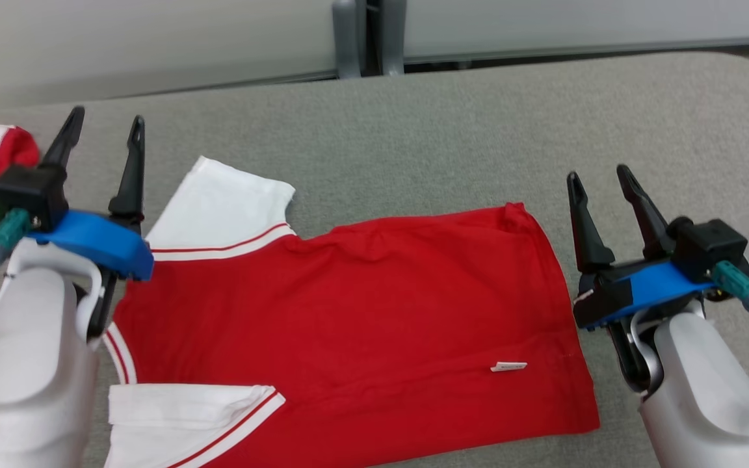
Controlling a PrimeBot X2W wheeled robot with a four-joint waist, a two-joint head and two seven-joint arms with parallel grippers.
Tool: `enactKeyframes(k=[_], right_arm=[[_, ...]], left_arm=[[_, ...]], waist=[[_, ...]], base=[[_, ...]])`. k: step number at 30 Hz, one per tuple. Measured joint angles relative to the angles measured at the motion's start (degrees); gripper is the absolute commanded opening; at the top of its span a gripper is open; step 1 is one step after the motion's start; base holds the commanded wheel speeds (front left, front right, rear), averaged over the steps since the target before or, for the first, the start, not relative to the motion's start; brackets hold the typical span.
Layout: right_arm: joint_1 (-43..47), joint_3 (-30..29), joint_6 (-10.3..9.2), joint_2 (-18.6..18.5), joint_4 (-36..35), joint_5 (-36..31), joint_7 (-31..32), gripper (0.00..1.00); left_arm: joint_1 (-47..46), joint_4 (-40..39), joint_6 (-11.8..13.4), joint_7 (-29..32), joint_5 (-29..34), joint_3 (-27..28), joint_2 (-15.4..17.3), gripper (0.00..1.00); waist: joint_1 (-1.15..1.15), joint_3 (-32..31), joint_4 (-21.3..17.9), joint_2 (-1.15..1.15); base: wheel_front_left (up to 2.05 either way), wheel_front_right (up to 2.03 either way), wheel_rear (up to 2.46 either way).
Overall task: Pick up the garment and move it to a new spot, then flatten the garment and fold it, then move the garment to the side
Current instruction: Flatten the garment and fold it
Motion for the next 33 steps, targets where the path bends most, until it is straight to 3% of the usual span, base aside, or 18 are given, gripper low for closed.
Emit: enactKeyframes(k=[13, 23, 31, 33], right_arm=[[-5.5, 1.8, 0.0, -0.3, -1.3, 1.4, 0.0, 1.0], [-6.4, 1.9, 0.0, -0.2, -2.1, 1.7, 0.0, 1.0], [-7.1, 2.4, 0.0, -0.7, -1.9, 1.8, 0.0, 1.0], [-7.3, 2.8, 0.0, -0.9, -1.6, 1.8, 0.0, 1.0]], left_arm=[[-17.2, 14.7, 0.0, 6.9, -7.0, -17.6, 7.0, 1.0], [-21.5, 21.4, 0.0, 13.3, -14.5, -29.5, 10.2, 1.0], [-22.6, 22.0, 0.0, 18.7, -23.5, -35.5, 11.7, 1.0], [-23.0, 21.7, 0.0, 19.3, -25.1, -37.0, 12.2, 0.17]], waist=[[0.0, 9.9, -4.1, 0.0], [0.0, 13.7, -6.1, 0.0], [-0.01, 14.4, -6.6, 0.0], [-0.01, 14.3, -6.7, 0.0]], base=[[0.0, 0.0, 0.0], [0.0, 0.0, 0.0], [0.0, 0.0, 0.0], [0.0, 0.0, 0.0]])
